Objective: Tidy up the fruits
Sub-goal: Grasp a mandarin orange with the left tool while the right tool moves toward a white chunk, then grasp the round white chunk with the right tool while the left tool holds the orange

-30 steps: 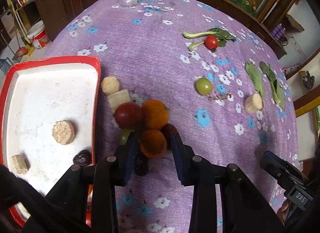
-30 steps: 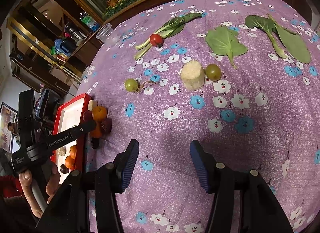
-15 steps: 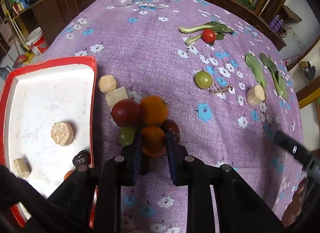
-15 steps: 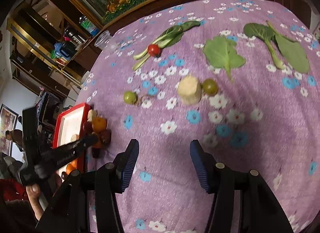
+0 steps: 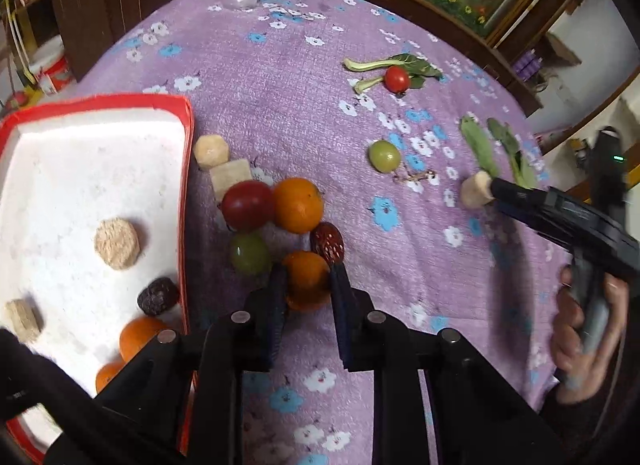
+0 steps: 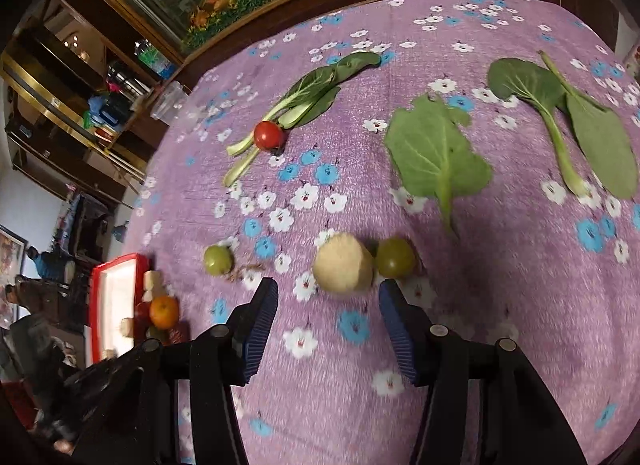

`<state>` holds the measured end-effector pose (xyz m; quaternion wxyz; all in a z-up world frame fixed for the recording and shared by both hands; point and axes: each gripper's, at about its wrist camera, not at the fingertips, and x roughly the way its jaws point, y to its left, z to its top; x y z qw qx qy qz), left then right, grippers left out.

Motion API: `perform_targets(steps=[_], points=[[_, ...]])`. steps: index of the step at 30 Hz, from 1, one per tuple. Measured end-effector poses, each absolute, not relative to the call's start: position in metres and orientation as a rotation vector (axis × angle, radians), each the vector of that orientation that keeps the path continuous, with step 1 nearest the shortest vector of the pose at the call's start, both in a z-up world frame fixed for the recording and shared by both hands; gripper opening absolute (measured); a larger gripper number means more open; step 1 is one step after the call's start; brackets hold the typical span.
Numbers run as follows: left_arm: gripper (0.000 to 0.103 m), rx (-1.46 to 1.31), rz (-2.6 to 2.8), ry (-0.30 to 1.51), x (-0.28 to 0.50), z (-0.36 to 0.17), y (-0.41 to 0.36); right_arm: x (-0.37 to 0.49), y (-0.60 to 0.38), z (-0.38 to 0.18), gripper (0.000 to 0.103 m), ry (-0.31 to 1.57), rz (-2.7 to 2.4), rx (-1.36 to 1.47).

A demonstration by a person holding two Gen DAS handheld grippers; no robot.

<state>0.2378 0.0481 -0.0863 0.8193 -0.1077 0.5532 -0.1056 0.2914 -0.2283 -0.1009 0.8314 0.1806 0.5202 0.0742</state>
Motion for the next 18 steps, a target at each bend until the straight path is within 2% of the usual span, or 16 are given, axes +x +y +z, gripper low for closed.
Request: perform_targets(steps=[5, 7, 9, 13, 16, 18], points=[[0.018, -0.27, -0.258, 1.172, 0.228, -0.082, 0.056, 0.302, -0.216, -0.105, 0.039, 1.093, 0.113, 0.326], [0.018, -0.285, -0.269, 1.168, 0.225, -0.08, 0.057, 0.303, -0.209, -0.104, 0.03, 1.09, 0.085, 0.28], [0.018, -0.285, -0.274, 1.161, 0.223, -0.078, 0.056, 0.302, -0.208, -0.105, 0.029, 1.085, 0.07, 0.268], [0.018, -0.291, -0.289, 1.168, 0.221, -0.081, 0.052, 0.298, -0.217, -0.103, 0.014, 1.078, 0.096, 0.316], [0.018, -0.286, -0.297, 1.168, 0.218, -0.08, 0.048, 0.295, -0.218, -0.1, 0.011, 1.077, 0.113, 0.322], [0.018, -0.28, -0.304, 1.163, 0.215, -0.079, 0.045, 0.295, -0.221, -0.099, 0.017, 1.069, 0.127, 0.35]])
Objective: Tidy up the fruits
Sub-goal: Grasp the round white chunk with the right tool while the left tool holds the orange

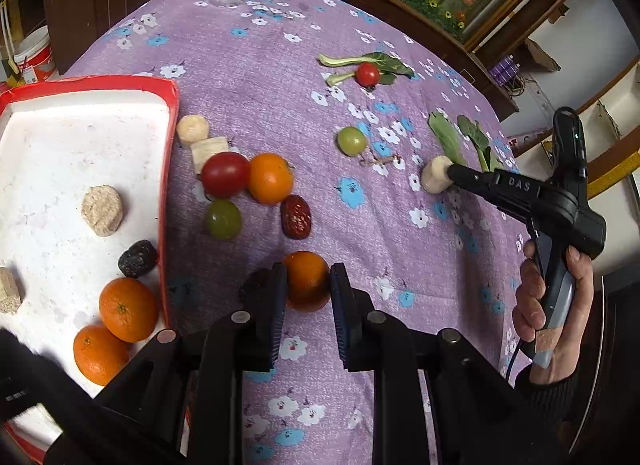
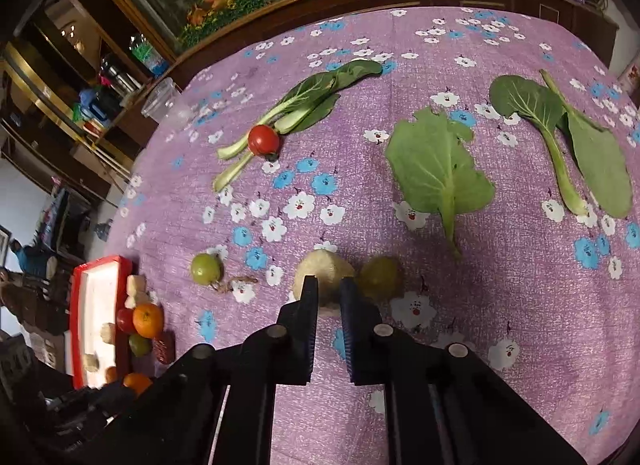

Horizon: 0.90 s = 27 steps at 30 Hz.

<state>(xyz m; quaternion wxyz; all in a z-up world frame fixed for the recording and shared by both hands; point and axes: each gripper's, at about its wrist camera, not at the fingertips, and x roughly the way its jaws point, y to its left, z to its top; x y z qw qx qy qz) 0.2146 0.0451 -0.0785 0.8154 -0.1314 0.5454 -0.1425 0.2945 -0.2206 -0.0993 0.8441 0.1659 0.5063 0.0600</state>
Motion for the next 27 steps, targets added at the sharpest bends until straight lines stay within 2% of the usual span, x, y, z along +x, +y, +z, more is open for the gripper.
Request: perform_targets(steps=[2, 3, 4, 10, 15, 18, 23, 27], points=[[0.018, -0.284, -0.307, 1.16, 0.213, -0.078, 0.045, 0.294, -0.22, -0.098, 0.031, 1.061, 0.141, 0.365], [0.018, -0.283, -0.309, 1.159, 0.213, -0.077, 0.044, 0.295, -0.22, -0.098, 0.05, 1.058, 0.15, 0.378], [0.018, -0.281, -0.311, 1.158, 0.212, -0.077, 0.044, 0.295, -0.219, -0.098, 0.057, 1.049, 0.155, 0.388], [0.018, -0.308, -0.323, 1.155, 0.21, -0.076, 0.047, 0.302, -0.202, -0.1, 0.052, 1.047, 0.103, 0.283], [0.018, -0.322, -0.329, 1.162, 0.209, -0.079, 0.05, 0.298, -0.189, -0.102, 0.052, 1.036, 0.054, 0.199], [0.018, -0.322, -0.334, 1.162, 0.208, -0.078, 0.048, 0.294, -0.181, -0.105, 0.033, 1.016, -0.004, 0.125], [0.018, -0.319, -0.337, 1.163, 0.202, -0.076, 0.047, 0.286, -0.178, -0.104, 0.032, 0.98, 0.002, 0.093], [0.018, -0.302, -0.317, 1.162, 0.2, -0.076, 0.045, 0.278, -0.188, -0.096, 0.032, 0.969, 0.134, 0.225]])
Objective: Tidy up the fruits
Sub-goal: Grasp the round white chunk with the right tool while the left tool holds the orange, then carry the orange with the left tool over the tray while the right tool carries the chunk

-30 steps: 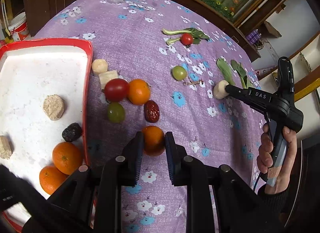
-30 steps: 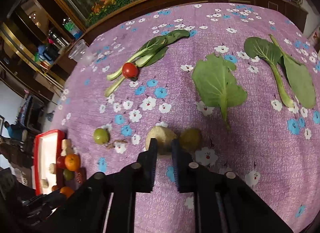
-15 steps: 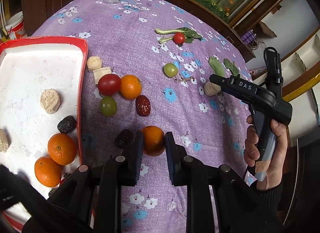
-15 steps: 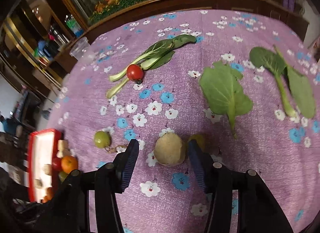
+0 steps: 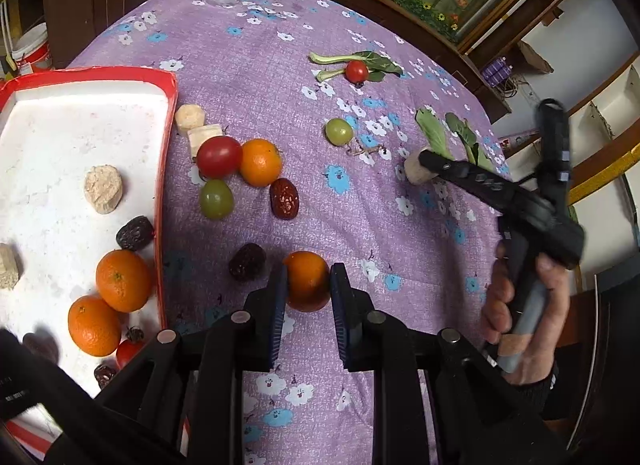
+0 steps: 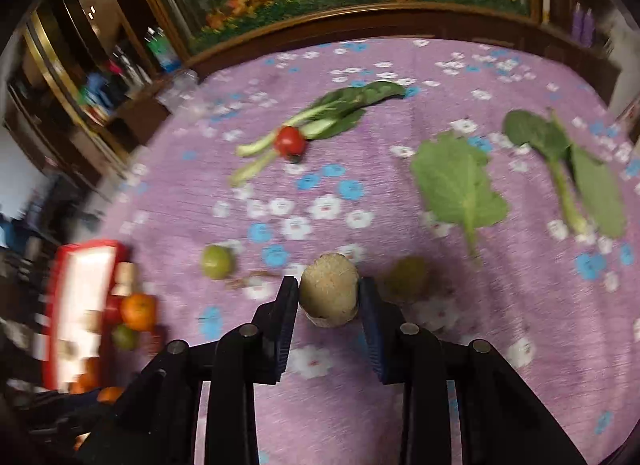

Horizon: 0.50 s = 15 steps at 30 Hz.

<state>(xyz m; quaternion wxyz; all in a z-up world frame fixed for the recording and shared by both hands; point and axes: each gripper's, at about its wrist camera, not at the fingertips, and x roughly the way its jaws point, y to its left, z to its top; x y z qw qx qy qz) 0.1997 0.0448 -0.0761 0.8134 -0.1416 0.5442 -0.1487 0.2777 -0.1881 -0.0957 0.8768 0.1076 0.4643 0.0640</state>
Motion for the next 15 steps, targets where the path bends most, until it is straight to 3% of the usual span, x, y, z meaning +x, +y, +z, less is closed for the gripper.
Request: perform_targets(steps=[15], points=[[0.019, -0.337, -0.273, 1.112, 0.152, -0.05, 0.081, 0.215, -0.091, -0.077, 0.032, 1.051, 0.457, 0.136]])
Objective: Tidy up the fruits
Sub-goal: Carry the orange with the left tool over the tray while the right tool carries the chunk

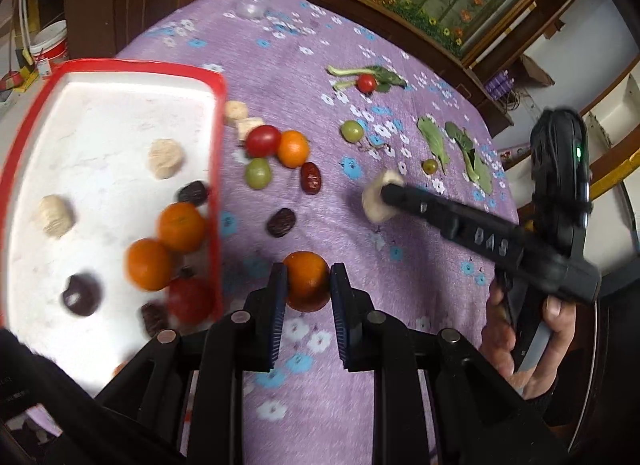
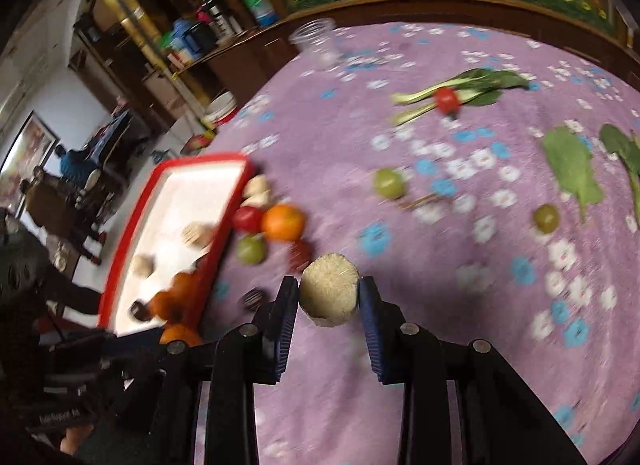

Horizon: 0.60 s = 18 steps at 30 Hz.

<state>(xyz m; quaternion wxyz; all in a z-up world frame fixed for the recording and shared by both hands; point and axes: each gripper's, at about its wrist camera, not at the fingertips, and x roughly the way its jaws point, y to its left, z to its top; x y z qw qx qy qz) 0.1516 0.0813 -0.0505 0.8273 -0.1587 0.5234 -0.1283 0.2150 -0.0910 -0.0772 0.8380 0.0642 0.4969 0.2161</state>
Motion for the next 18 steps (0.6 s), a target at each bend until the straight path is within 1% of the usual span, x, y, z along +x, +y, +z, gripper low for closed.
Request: perform_targets(steps=[10, 18], points=[[0.019, -0.429, -0.177, 1.036, 0.114, -0.03, 0.153, 0.167, -0.003, -0.058, 0.032, 1.063, 0.584, 0.058], [0.019, -0.443, -0.048, 1.04, 0.101, -0.043, 0.204, 0.166, 0.064, -0.065, 0.032, 1.096, 0.651, 0.018]])
